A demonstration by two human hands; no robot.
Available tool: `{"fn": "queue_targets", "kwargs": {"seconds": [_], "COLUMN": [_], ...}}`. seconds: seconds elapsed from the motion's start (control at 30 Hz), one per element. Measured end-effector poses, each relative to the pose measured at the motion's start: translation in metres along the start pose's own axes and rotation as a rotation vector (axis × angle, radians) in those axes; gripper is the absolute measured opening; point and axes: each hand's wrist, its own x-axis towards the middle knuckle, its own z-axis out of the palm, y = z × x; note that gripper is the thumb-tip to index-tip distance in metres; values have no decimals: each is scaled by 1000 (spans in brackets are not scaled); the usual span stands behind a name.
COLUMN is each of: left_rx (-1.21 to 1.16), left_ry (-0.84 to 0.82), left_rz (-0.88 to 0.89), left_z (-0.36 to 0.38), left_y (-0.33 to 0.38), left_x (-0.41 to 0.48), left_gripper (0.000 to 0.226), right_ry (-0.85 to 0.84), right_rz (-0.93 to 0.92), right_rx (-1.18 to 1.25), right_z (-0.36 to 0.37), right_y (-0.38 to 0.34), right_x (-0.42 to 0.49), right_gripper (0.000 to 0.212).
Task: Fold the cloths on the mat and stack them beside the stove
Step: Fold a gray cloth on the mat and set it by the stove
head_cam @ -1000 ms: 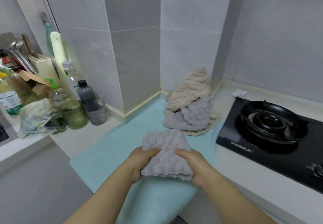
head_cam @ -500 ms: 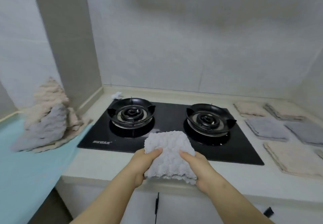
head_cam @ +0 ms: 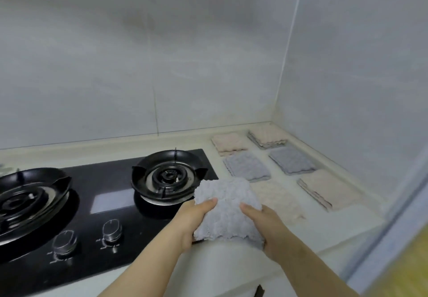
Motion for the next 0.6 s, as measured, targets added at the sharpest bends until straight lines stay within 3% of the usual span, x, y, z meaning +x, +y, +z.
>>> {"fn": "queue_targets", "kwargs": {"seconds": [0.17, 0.33, 0.4, 0.5, 0.6], "left_rx": [4, 65, 89, 91, 58], "left_ry": [-16, -29, -28, -14, 39], "left_rz": [-8, -57, -65, -75, -45], "left_z": [40, 74, 86, 106, 127], "left_y": [23, 40, 40, 40, 42], "left_x": [69, 133, 154, 182, 210], "left_gripper": [19, 36, 48, 95, 87], "right_ry": [-14, 94, 98, 100, 68], "right_rz": [-45, -45, -21, -25, -26], "right_rx": [-4, 4, 8, -10, -21], "right_z": [-36, -72, -88, -112, -135], "right_y": [-34, -56, -60, -68, -83], "right_x": [55, 112, 129, 158, 187], "right_gripper": [18, 35, 32, 23, 26]}}
